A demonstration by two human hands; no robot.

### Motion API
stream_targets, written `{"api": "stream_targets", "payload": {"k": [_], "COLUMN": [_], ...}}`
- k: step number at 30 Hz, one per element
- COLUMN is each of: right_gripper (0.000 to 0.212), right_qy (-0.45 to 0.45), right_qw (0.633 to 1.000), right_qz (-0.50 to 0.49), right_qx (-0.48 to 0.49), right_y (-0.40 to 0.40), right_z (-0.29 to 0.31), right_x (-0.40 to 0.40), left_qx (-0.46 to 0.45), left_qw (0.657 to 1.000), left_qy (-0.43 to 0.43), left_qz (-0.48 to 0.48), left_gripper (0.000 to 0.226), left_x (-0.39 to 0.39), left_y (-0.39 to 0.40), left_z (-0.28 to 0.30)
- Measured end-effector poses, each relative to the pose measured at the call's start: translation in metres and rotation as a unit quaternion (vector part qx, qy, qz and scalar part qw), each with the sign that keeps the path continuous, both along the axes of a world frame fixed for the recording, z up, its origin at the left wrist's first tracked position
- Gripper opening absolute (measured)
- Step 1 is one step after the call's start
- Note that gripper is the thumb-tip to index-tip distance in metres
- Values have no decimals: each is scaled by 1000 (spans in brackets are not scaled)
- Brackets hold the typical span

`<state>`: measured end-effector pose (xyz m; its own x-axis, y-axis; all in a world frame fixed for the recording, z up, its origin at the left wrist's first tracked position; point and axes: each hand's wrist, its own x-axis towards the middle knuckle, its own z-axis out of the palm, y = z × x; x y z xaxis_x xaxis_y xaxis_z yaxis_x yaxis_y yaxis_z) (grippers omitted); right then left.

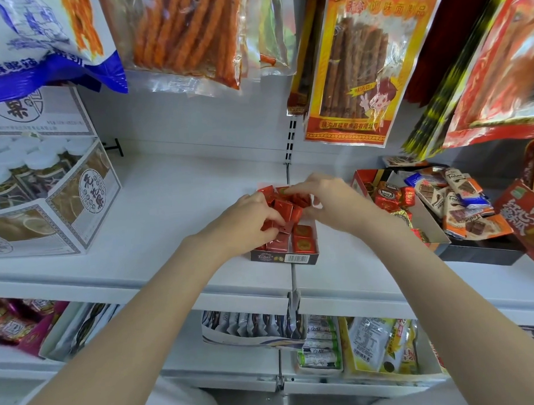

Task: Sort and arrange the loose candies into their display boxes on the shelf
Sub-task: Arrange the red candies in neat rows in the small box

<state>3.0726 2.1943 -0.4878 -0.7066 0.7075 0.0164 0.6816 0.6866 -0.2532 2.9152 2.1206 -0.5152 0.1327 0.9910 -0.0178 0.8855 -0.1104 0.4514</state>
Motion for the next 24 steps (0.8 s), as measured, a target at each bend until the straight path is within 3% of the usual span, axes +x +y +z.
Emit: {"api": "stream_targets", "payload": {"k": [3,8,12,18,24], "right_gripper": [41,20,22,12,5], "right_qy": [29,80,125,69,64], "right_qw": [999,996,991,997,995], "right_qz": [7,-32,-36,9,22], "right_qx": [-21,15,24,44,-68], "right_y": [-3,-3,-4,-11,-4], "right_z": [-14,-18,-4,-10,-12], "right_x": [-9,-14,0,14,26], "left_qx": [9,2,-4,-6,-5], "left_qw": [1000,1000,1000,1000,999], "left_qy": [-12,-12,-5,9,45], "left_qz": [5,-1,1,-9,-17], "left_gripper": [23,25,28,40,38], "left_x": [-3,-6,-5,-1,3], "left_y": [-1,-2,-1,-2,-1], "left_z": [2,4,5,6,-1]}}
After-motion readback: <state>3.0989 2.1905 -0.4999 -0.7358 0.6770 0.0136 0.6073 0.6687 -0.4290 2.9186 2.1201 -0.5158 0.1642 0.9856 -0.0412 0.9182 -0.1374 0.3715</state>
